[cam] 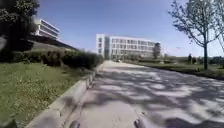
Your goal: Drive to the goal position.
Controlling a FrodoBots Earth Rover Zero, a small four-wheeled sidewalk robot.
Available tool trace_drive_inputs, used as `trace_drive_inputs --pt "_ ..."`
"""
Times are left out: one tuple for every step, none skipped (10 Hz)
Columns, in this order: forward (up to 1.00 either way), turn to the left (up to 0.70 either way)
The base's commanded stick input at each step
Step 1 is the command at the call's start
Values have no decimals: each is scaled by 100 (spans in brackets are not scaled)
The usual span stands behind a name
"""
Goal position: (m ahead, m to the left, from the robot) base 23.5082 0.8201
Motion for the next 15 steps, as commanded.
trace_drive_inputs --pt "0 0" --pt "0 0" --pt "0 0" --pt "0 -11" --pt "0 -46" --pt "0 -70" --pt "0 -70" --pt "0 -57" --pt "0 -6" --pt "0 0" --pt "0 0" --pt "0 0" --pt "0 0" --pt "15 0" --pt "70 0"
